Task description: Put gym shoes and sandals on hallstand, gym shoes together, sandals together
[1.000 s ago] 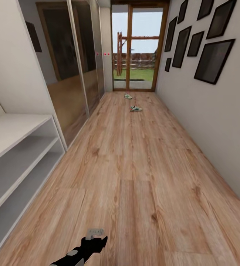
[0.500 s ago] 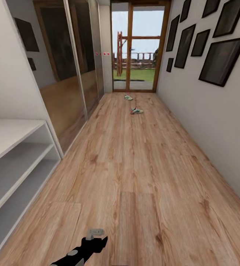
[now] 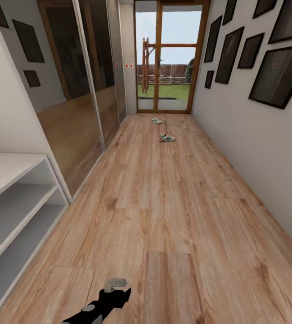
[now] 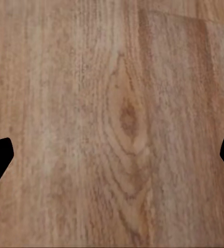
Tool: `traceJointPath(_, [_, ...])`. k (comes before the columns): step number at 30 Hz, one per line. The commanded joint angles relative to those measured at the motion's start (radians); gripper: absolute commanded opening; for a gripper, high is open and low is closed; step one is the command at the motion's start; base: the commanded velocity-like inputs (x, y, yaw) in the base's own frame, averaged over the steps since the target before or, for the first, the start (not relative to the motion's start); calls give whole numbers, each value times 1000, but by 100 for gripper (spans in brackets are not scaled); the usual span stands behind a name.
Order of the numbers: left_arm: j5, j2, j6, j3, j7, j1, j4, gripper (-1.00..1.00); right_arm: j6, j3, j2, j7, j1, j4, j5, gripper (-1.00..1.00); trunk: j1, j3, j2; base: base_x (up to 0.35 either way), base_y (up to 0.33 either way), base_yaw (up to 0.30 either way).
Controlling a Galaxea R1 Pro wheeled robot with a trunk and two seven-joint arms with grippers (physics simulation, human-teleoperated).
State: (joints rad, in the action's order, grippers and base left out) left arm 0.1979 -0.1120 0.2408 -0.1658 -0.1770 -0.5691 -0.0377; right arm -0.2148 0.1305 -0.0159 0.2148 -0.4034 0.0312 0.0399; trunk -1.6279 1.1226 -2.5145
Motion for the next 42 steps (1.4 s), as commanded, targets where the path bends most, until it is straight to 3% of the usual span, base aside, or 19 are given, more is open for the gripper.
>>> traceJointPath(1, [0, 0, 0, 0, 0, 0, 0, 100, 0, 0, 0, 0, 0, 0, 0, 100, 0, 0, 0, 347, 26, 0])
traceJointPath(42, [0, 0, 0, 2, 1, 0, 1, 100, 0, 0, -1, 0, 0, 1, 0, 100, 0, 0, 0, 348, 76, 0])
